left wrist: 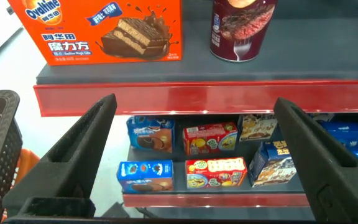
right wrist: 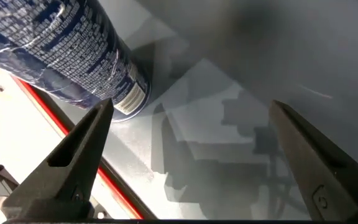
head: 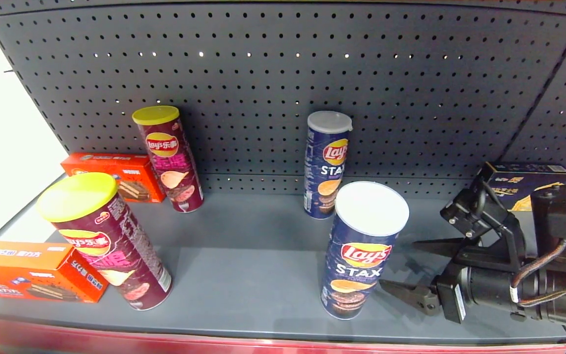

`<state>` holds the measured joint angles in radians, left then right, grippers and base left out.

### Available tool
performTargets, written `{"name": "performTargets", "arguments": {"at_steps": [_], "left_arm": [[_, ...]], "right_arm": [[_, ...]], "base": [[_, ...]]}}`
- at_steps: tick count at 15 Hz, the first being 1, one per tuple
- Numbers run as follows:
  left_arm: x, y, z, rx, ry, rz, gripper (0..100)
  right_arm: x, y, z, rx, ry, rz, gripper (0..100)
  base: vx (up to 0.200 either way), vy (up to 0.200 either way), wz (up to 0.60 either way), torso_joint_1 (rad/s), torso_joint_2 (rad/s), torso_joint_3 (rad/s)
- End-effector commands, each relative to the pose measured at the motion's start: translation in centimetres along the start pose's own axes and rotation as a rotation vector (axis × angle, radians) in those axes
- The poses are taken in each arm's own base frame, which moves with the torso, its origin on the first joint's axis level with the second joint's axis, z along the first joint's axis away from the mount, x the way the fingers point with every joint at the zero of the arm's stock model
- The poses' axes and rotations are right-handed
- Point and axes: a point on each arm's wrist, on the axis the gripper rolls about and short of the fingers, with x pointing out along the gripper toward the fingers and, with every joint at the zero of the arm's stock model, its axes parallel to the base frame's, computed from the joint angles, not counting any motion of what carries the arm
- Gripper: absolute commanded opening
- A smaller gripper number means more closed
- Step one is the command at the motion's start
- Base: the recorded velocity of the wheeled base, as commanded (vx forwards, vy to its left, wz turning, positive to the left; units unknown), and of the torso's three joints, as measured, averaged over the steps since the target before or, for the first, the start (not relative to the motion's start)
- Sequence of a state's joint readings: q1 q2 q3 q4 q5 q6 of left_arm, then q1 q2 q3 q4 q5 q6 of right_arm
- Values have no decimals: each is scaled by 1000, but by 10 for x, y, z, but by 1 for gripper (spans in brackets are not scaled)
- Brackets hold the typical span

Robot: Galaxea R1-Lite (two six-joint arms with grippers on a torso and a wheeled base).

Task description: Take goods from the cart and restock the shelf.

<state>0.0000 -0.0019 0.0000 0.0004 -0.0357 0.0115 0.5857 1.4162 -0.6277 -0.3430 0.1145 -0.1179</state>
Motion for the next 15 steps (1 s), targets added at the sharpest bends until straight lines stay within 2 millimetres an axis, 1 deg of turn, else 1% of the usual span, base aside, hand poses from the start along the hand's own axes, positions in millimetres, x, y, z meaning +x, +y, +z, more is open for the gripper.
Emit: {"name": "performTargets", "arguments": {"at_steps": [1, 7, 10, 15], "left_arm": [[0, 0, 0, 1, 1, -1, 100], [0, 0, 0, 1, 3, -3, 100], [0, 0, 0, 1, 3, -3, 100], [0, 0, 0, 1, 3, -3, 100]], "right_arm": [[3, 1, 0, -3, 5, 8, 100], [5, 5, 0, -10, 12, 21, 100], [4, 2, 3, -6, -3, 11, 100], [10, 2, 9, -9, -12, 15, 100]], "base": [[0, 0, 0, 0, 0, 0], [0, 0, 0, 0, 0, 0], [0, 0, 0, 0, 0, 0], [0, 0, 0, 0, 0, 0]]}}
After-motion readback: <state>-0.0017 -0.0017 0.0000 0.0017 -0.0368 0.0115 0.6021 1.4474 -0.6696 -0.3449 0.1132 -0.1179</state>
